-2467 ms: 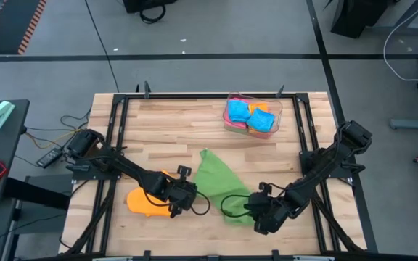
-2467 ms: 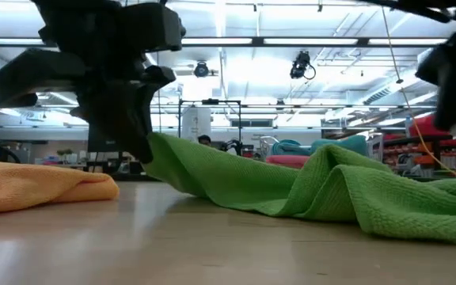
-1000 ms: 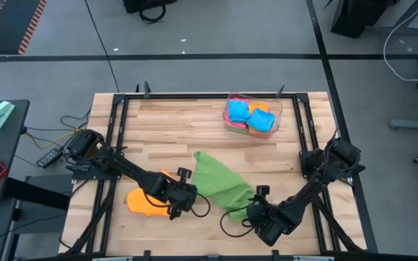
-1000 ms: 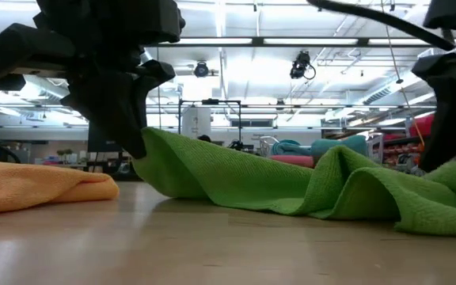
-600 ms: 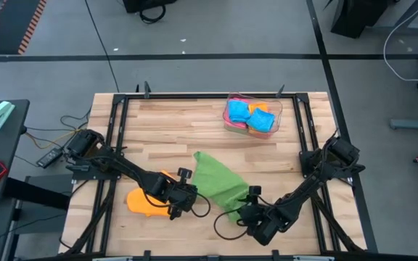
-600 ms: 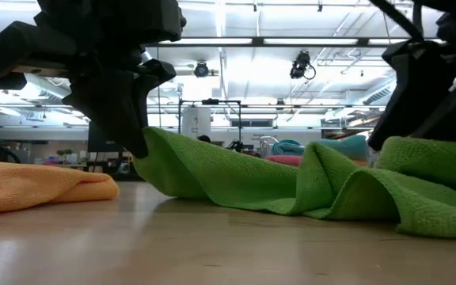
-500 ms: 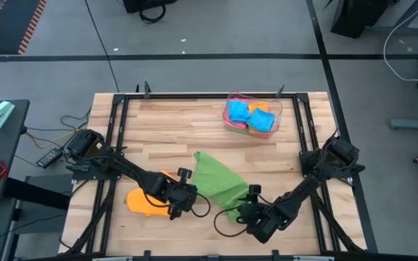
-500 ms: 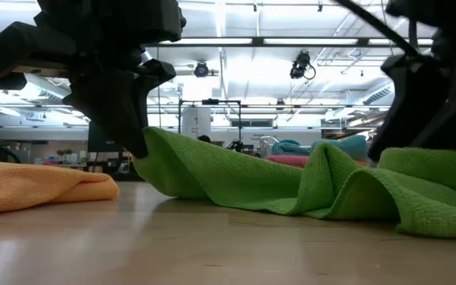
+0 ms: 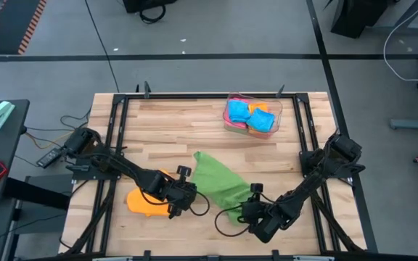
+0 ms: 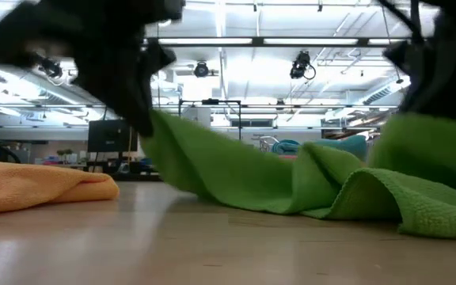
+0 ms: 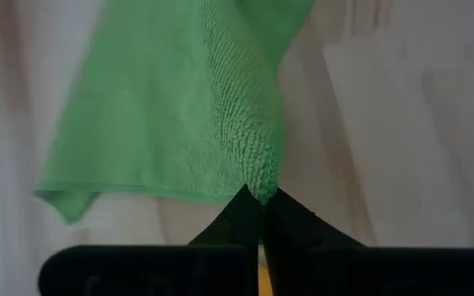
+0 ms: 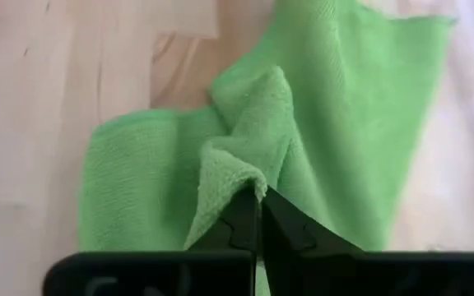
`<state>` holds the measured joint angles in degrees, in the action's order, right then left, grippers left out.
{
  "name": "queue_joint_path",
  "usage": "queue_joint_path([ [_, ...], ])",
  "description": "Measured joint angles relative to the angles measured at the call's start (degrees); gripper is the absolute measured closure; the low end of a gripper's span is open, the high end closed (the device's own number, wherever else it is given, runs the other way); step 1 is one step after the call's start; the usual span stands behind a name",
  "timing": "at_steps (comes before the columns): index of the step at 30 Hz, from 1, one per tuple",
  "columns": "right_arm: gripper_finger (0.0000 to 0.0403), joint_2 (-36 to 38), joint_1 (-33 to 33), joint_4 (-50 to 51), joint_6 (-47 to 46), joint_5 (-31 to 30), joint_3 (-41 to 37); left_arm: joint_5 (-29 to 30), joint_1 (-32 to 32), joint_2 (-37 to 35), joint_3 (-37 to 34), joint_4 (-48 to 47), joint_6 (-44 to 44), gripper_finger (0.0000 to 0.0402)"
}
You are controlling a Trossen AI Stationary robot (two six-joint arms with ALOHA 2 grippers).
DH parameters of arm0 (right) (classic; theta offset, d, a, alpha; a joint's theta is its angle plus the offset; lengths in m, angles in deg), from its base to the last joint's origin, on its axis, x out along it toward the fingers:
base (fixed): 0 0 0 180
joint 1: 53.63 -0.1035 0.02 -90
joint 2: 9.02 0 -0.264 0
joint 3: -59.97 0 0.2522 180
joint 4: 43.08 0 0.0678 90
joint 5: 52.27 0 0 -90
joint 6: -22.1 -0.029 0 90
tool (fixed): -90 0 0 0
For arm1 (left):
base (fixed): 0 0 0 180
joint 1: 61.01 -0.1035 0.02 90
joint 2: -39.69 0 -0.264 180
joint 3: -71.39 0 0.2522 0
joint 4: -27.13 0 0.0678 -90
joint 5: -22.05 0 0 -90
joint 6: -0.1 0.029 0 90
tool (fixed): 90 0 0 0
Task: Fold microfiber towels
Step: Fold the green towel
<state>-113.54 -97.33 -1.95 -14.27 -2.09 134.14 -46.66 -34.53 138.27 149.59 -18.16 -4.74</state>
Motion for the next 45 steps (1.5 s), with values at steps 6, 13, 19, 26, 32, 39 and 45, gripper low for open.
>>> queue_joint_path([
  [6,0.0392,6.0,-1.1,10.5,0.6,-2.6,5.8,0.1,0.0,-5.0,4.3,-6.0,2.1,0.0387],
  [13,0.0392,13.9,-2.7,10.5,4.2,0.0,11.5,-5.9,0.0,-11.1,9.9,-11.0,5.5,0.0381],
  [19,0.0392,16.6,-3.1,9.0,4.6,8.7,15.2,-20.6,0.1,-12.8,15.8,-11.3,5.5,0.0386],
  [26,0.0392,16.6,-4.6,6.7,11.1,15.1,21.8,-31.2,1.1,-12.8,23.1,-11.4,5.6,0.0380],
  [32,0.0392,16.7,-7.7,4.4,20.0,17.8,27.7,-40.1,2.1,-12.8,28.6,-11.3,6.2,0.0378],
  [39,0.0392,16.7,-6.5,10.1,16.9,12.1,24.2,-40.8,1.2,-12.7,26.5,-12.2,7.5,0.0391],
  [45,0.0392,16.6,-1.5,14.1,9.4,9.5,14.3,-35.1,-2.6,-12.2,14.2,-7.6,7.2,0.0366],
])
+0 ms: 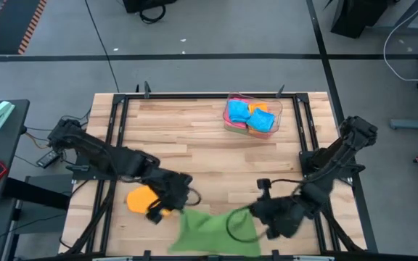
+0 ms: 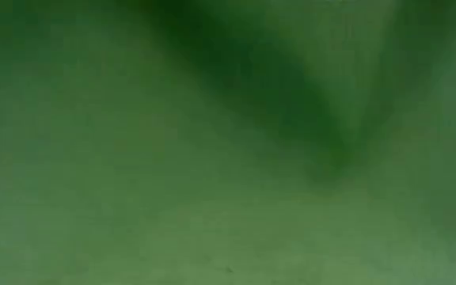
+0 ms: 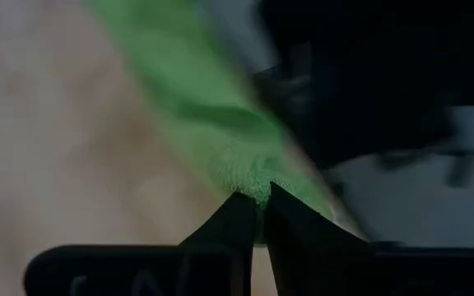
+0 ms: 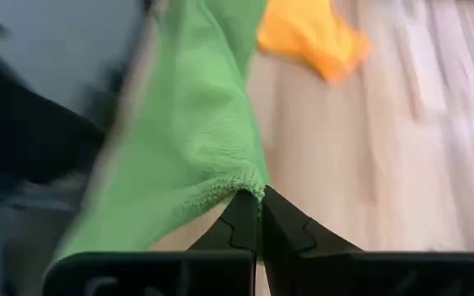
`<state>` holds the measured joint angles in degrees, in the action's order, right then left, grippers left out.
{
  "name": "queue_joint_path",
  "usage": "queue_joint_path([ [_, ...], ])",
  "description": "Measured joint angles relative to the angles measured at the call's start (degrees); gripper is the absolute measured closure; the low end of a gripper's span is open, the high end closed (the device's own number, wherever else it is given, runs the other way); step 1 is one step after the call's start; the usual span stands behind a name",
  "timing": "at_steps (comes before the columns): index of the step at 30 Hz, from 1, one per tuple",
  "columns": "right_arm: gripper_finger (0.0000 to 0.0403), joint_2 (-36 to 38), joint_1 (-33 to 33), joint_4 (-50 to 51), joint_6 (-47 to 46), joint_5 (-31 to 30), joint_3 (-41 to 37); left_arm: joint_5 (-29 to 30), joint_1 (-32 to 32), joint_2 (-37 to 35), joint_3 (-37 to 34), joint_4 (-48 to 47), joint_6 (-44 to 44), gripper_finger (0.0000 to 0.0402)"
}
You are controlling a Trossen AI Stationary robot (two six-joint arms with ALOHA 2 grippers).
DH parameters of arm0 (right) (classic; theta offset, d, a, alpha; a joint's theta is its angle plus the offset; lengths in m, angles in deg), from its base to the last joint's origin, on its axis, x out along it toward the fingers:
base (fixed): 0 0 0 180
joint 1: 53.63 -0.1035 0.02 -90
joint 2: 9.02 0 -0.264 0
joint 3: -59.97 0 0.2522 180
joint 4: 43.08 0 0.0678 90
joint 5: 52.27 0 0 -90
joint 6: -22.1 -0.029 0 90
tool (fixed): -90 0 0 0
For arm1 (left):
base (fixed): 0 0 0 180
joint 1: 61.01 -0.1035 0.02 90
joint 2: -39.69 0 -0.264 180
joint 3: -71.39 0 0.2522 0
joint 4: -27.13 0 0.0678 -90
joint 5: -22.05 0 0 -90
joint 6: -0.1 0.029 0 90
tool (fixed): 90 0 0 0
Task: Fold microfiber towels
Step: Fold the green towel
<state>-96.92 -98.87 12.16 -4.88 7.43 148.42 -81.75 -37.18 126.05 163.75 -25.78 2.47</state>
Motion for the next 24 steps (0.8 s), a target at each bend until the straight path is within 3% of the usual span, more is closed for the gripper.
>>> queue_joint_path([
  [4,0.0392,0.0,4.3,0.1,-3.1,-0.3,-7.1,6.6,-4.1,0.0,-6.0,1.7,-1.2,0.0379],
  [11,0.0392,0.0,10.1,0.1,-4.9,0.5,-16.6,8.0,-10.9,-0.1,-13.9,7.1,-3.2,0.0389],
  [17,0.0392,0.0,14.1,0.9,-0.8,0.5,-20.7,15.2,-15.9,-0.1,-18.4,9.1,-4.1,0.0363],
  [24,0.0375,0.0,19.4,7.3,2.7,0.1,-22.0,16.4,-21.4,-0.1,-20.0,8.8,-4.7,0.0385],
])
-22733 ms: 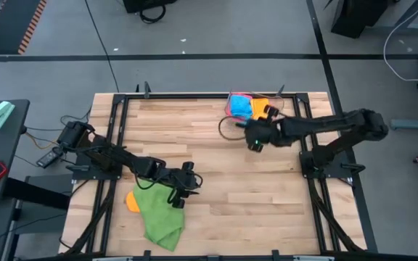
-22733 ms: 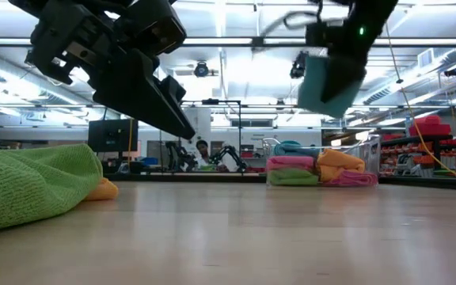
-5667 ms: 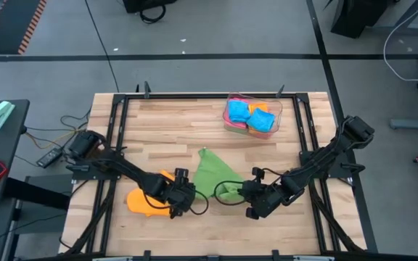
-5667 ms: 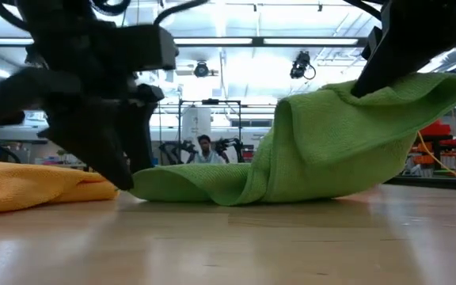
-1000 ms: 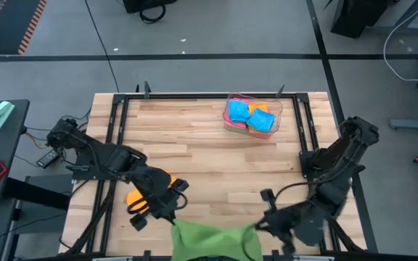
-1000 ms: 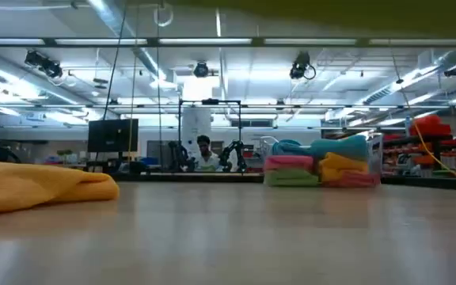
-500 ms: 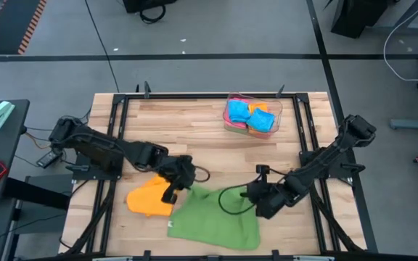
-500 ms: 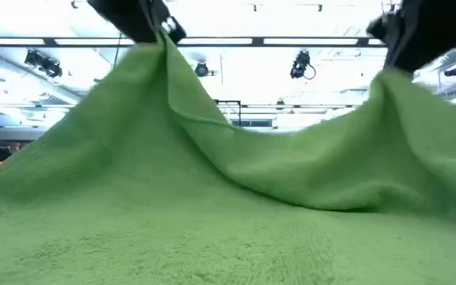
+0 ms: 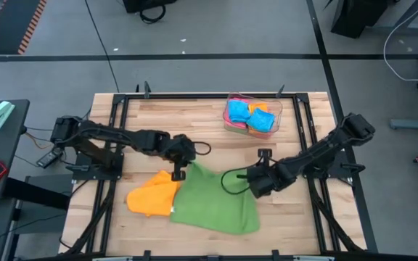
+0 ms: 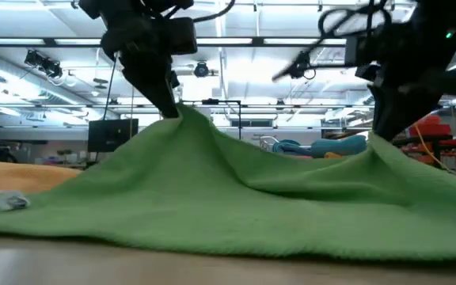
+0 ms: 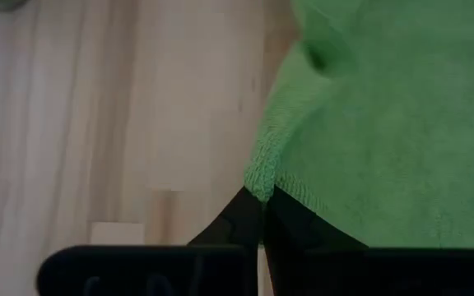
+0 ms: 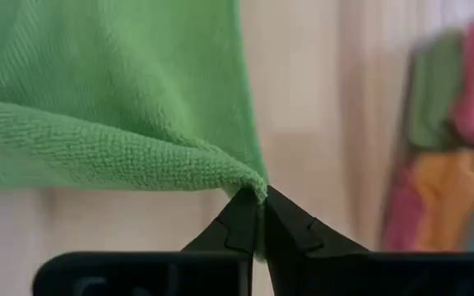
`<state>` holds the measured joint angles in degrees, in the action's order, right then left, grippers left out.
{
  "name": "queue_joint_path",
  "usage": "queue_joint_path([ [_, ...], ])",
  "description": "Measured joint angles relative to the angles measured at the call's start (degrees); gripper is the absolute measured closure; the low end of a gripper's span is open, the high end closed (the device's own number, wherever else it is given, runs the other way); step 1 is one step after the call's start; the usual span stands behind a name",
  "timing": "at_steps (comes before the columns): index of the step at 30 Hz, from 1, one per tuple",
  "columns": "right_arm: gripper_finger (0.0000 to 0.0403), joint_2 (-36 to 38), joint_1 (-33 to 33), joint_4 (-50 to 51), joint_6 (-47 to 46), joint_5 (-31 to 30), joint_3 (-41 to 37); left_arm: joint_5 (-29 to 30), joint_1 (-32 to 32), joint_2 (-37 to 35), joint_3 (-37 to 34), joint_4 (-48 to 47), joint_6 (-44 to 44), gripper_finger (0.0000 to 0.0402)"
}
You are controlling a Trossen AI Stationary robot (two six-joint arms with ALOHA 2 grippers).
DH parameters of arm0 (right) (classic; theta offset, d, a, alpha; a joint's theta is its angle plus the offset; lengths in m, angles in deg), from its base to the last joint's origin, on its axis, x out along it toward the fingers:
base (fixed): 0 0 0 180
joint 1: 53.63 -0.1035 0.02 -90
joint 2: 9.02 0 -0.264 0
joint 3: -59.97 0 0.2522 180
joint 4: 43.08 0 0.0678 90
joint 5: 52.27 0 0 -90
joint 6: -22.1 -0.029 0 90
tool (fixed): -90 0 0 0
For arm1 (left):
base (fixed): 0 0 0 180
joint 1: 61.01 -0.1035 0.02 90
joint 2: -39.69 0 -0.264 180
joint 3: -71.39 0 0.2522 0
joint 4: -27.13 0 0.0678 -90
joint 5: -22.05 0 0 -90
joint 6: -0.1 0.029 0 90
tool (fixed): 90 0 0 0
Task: Fold microfiber towels
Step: Fold the green towel
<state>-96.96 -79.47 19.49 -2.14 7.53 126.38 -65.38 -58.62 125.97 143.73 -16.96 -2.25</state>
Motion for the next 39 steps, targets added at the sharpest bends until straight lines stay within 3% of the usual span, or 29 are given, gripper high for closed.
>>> queue_joint_path([
  [6,0.0308,0.0,5.8,5.8,4.9,0.0,0.0,3.9,-2.7,1.4,0.0,0.1,2.0,0.0371],
  [12,0.0205,0.1,10.7,11.9,0.8,0.0,0.2,7.5,-4.7,2.6,0.0,-3.2,3.5,0.0273],
  [16,0.0166,0.1,10.4,16.5,-4.7,2.2,0.2,7.3,-4.8,2.1,0.4,-6.1,3.8,0.0211],
  [21,0.0153,0.1,6.8,15.1,-7.7,3.3,0.2,-3.8,-1.7,1.5,0.4,-6.8,11.1,0.0178],
  [24,0.0154,0.2,3.5,15.9,-12.1,4.0,0.2,-6.7,2.0,1.5,0.1,-6.7,14.7,0.0179],
  [29,0.0156,0.4,-3.9,13.4,-20.6,3.8,0.2,-6.7,10.3,1.5,-1.5,-6.0,18.6,0.0190],
  [33,0.0156,0.4,-9.4,10.5,-27.7,-0.2,0.2,-6.0,15.8,1.5,-4.0,-4.1,23.4,0.0193],
  [39,0.0147,0.4,-13.6,10.1,-37.4,-2.6,0.2,4.2,19.8,1.6,-7.7,0.1,26.2,0.0194],
])
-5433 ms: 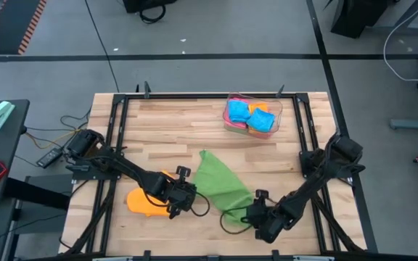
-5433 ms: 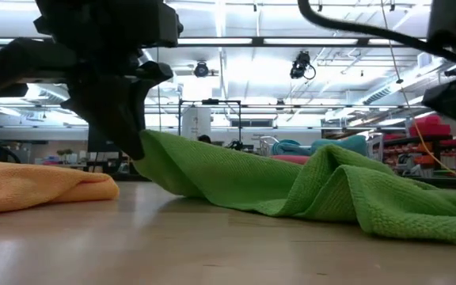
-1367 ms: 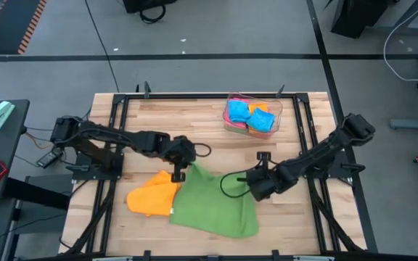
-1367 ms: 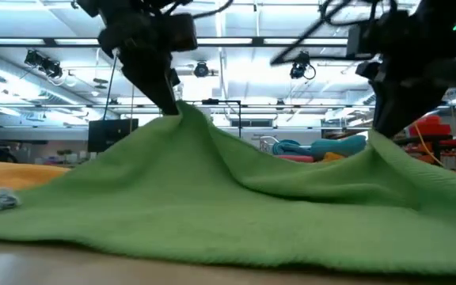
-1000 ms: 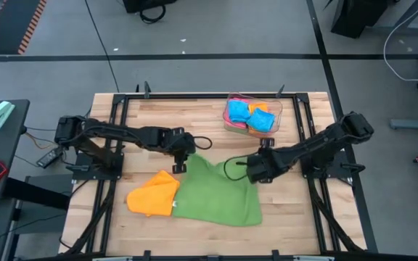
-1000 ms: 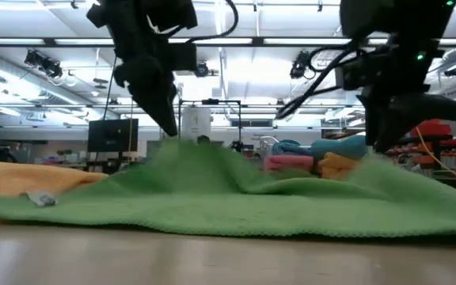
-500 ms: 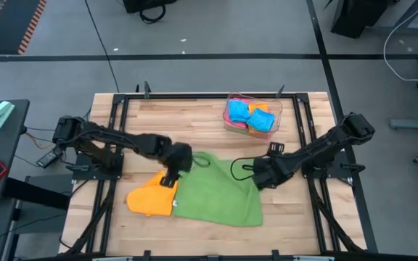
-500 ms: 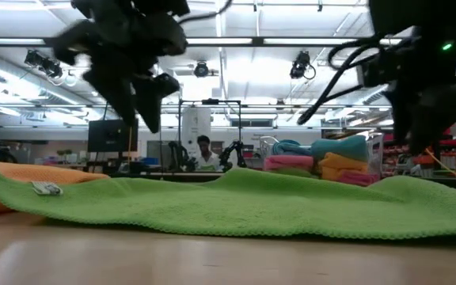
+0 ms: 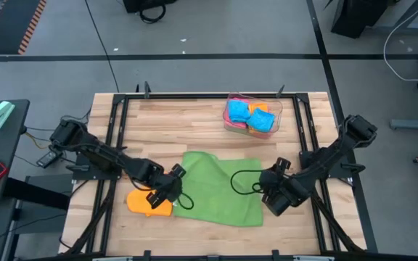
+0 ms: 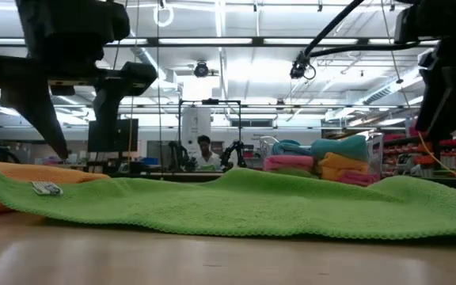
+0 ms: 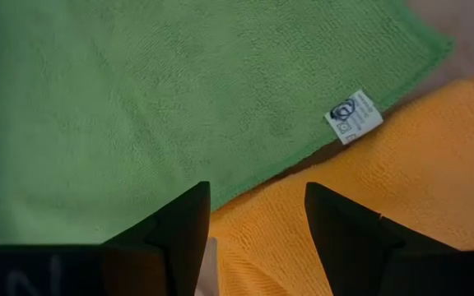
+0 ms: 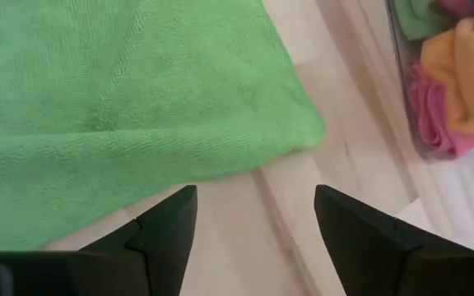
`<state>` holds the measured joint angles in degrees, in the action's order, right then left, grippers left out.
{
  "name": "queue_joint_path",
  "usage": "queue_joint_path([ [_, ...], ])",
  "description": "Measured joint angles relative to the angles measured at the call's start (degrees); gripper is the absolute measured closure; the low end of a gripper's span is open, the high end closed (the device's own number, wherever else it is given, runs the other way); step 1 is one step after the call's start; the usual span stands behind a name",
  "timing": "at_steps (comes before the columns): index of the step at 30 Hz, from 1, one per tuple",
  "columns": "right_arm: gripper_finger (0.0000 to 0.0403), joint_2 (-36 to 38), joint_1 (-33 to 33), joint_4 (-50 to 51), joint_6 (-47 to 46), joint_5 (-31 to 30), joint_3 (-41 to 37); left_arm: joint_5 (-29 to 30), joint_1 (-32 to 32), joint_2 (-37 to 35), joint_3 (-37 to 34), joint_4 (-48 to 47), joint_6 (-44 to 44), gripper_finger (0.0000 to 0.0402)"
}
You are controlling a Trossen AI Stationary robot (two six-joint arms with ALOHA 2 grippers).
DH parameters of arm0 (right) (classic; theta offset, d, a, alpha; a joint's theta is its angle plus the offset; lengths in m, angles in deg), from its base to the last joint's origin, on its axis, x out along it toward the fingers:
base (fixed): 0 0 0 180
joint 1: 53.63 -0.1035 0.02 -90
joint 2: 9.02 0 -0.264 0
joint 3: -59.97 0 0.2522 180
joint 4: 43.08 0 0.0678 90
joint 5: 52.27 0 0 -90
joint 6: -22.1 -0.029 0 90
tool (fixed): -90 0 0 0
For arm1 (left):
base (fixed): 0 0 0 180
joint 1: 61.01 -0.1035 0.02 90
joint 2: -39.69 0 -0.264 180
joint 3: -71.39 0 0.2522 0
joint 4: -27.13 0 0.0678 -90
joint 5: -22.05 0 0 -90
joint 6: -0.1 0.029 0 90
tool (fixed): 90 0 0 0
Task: Fold microfiber towels
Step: Fold the green towel
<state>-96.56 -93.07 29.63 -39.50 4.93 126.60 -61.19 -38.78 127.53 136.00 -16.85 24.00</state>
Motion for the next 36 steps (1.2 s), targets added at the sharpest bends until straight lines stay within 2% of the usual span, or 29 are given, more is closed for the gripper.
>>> queue_joint_path([
  [7,0.0144,0.0,-2.4,-1.2,-6.2,-0.5,0.0,0.8,1.6,0.2,-0.7,1.2,5.8,0.0198],
  [12,0.0144,0.0,-3.2,-2.2,-6.2,-2.1,0.0,2.5,3.1,2.3,-0.7,2.4,11.1,0.0202],
  [16,0.0144,0.0,-3.2,-2.4,-6.2,-2.5,0.0,7.0,4.1,5.2,-0.7,5.0,14.2,0.0211],
  [25,0.0144,0.0,-3.2,-2.6,-6.1,-3.6,0.0,8.6,4.5,9.5,-0.4,5.4,17.3,0.0230],
  [30,0.0144,0.0,-3.2,-2.8,-5.9,-4.9,0.0,8.8,4.7,9.3,-0.5,6.7,17.1,0.0260],
  [36,0.0144,0.0,-3.2,-2.8,-5.9,-4.9,0.0,8.8,5.7,9.3,-0.6,7.3,16.4,0.0326],
])
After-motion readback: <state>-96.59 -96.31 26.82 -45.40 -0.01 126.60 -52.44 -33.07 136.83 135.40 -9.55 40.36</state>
